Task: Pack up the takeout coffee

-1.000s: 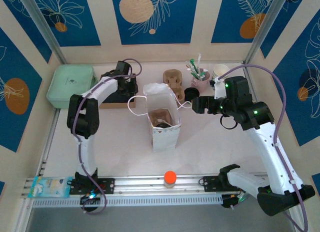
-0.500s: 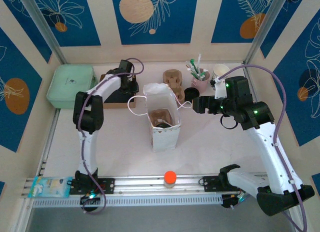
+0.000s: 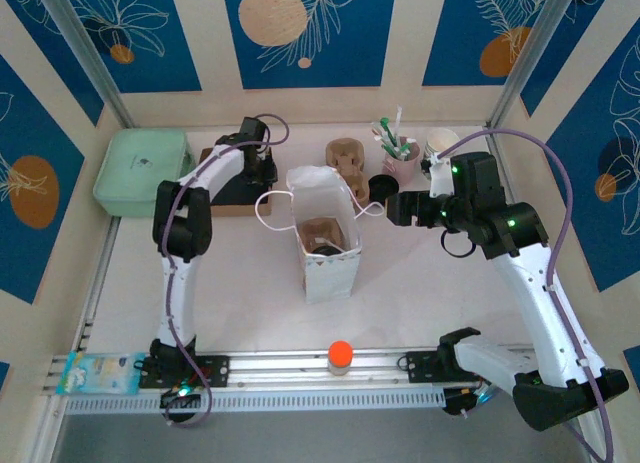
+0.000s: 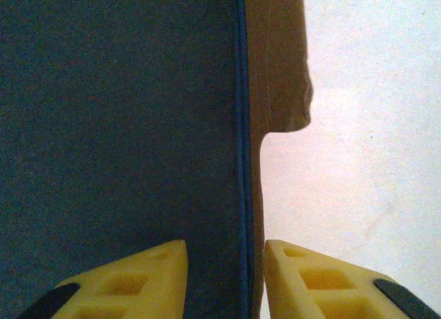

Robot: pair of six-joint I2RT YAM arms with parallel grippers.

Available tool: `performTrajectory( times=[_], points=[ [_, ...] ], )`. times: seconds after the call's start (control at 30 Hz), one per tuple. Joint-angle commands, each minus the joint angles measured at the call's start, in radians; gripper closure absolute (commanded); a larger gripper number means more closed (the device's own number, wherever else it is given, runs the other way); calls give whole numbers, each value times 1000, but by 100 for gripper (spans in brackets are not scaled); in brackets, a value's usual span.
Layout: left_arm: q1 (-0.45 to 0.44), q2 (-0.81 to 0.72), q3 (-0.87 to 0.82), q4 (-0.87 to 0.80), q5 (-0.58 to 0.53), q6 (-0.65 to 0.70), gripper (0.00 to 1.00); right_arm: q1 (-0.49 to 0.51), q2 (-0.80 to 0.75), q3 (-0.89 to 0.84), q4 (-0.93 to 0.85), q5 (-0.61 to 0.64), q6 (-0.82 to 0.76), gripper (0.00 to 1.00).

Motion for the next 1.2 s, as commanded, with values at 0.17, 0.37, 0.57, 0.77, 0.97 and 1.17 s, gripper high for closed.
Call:
performTrajectory(
  times=[0.17,0.37,0.57,0.77,0.97,1.17],
  points=[
    [19,52,73,-63,5,31,68,-7,3,-7,8,-37,11,19],
    [20,88,122,-92,3,39,69,-8,9,5,2,-37,8,21],
    [21,103,137,-99,12,42,70,-10,16,12,0,-39,7,23],
    [22,105,143,-106,9,42,72,-10,16,12,1,-40,9,25],
    [34,109,145,-102,36,45,83,-12,12,11,1,-39,8,29],
    [40,100,146,-104,43,66,89,-12,6,6,2,-39,7,33]
  ],
)
